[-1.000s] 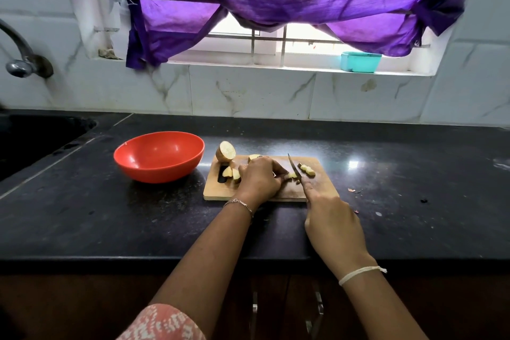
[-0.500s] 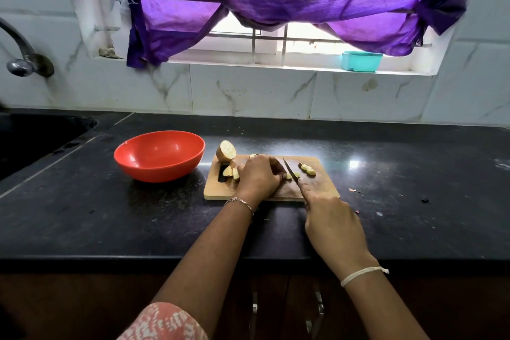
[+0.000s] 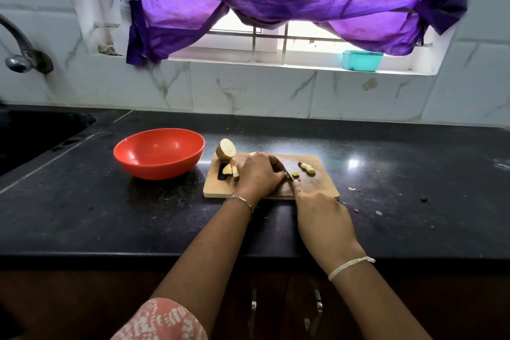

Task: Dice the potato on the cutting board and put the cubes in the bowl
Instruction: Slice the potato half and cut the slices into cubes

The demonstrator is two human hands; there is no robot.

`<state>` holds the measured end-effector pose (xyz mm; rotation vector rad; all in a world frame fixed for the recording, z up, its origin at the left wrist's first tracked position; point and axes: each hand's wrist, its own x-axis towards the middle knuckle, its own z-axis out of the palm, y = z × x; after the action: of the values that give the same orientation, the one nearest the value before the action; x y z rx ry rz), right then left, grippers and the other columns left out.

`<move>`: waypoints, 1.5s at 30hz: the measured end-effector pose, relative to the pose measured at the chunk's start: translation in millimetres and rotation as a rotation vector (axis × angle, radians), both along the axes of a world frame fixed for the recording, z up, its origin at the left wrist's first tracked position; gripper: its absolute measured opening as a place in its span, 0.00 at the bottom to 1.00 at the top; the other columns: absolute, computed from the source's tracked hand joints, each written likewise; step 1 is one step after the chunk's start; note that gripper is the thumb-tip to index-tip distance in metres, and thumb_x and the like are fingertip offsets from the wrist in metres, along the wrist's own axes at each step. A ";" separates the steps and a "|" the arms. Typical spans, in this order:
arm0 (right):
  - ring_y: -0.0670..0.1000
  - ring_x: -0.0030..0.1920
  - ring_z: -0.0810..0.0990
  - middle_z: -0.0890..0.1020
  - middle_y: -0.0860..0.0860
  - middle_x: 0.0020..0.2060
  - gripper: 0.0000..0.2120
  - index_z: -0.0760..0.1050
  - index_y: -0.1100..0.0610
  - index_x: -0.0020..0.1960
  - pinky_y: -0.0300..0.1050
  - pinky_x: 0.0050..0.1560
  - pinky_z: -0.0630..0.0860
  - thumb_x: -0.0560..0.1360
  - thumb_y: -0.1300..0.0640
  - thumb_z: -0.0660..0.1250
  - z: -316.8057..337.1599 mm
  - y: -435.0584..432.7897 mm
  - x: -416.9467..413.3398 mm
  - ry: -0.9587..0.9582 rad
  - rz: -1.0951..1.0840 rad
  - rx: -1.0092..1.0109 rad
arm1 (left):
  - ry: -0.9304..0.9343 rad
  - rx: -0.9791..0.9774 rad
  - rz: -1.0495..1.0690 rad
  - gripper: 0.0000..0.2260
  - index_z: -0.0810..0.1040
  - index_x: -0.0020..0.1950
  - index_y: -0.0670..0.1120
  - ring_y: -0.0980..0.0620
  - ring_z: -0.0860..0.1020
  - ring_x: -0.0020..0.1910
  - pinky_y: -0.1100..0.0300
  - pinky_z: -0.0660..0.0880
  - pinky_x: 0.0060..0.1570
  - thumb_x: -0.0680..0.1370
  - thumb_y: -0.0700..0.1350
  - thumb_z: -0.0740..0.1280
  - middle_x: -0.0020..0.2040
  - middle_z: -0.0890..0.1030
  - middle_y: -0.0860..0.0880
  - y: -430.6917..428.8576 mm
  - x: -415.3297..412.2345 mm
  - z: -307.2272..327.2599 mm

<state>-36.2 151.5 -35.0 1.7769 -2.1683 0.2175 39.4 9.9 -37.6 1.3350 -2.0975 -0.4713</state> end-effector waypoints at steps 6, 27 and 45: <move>0.56 0.54 0.79 0.78 0.53 0.56 0.29 0.55 0.45 0.77 0.49 0.49 0.76 0.80 0.62 0.53 1.1 1.9 -9.5 -0.159 0.005 -0.006 | 0.011 0.001 0.000 0.05 0.84 0.47 0.53 0.52 0.78 0.53 0.49 0.72 0.59 0.73 0.51 0.73 0.48 0.84 0.54 0.9 0.3 -0.4; 0.57 0.56 0.78 0.78 0.53 0.55 0.18 0.70 0.48 0.66 0.49 0.50 0.74 0.78 0.60 0.56 30.0 12.6 -10.1 -0.125 -0.010 0.099 | -0.004 -0.038 0.023 0.08 0.84 0.48 0.54 0.54 0.77 0.52 0.55 0.61 0.52 0.73 0.56 0.71 0.49 0.84 0.56 9.9 -0.7 3.2; 0.54 0.54 0.79 0.79 0.51 0.57 0.22 0.56 0.32 0.74 0.47 0.50 0.74 0.82 0.48 0.52 14.6 23.1 -42.4 -0.078 0.127 0.040 | -0.130 -0.172 0.193 0.11 0.77 0.56 0.56 0.46 0.69 0.61 0.50 0.59 0.53 0.77 0.42 0.65 0.60 0.76 0.50 12.1 11.0 1.4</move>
<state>-78.6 174.6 -20.4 1.9621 -2.1277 0.2798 50.4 22.1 -36.2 1.4810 -2.0328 -0.1231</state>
